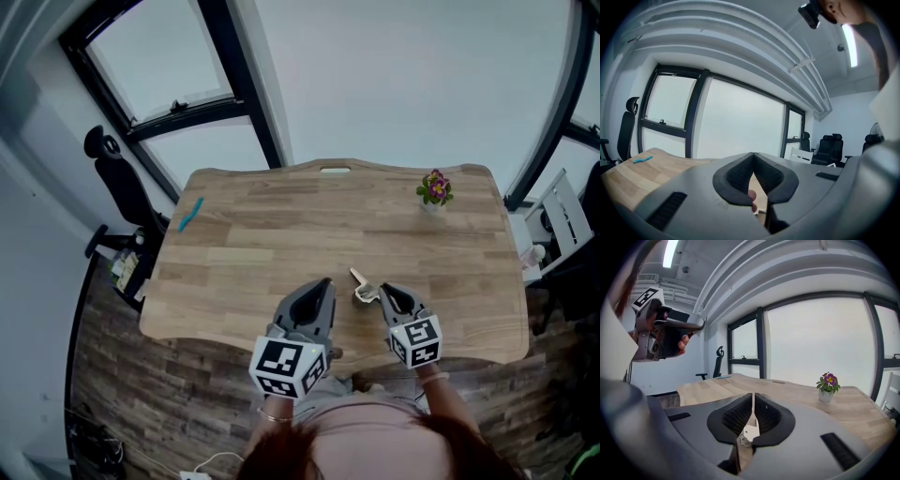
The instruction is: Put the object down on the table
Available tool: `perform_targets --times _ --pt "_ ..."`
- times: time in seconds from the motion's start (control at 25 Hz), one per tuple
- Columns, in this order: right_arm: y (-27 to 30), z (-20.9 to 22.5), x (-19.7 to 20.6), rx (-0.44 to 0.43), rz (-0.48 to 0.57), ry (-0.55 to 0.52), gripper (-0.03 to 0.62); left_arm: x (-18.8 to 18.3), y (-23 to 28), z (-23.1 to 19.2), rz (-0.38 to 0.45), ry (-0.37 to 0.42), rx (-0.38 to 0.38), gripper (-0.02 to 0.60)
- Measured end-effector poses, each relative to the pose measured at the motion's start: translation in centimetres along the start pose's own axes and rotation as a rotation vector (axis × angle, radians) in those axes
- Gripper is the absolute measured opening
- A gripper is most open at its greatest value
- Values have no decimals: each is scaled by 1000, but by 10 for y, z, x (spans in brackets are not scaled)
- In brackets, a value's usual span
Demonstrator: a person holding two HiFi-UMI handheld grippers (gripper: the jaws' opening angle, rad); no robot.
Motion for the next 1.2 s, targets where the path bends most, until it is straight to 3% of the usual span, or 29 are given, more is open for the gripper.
perform_targets --times 1.2 --pt "-72 18 -52 94 130 20 0 8 5 23 -14 15 0 2"
Point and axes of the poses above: the fingertips, and each gripper's own axes: y forward along the fingers, z to its right, x out of its underside, the point moved 6 cm from there along -y, backward along the fingers, and after that the axes turned 5 degrees about -z, right-handed, at the moved point
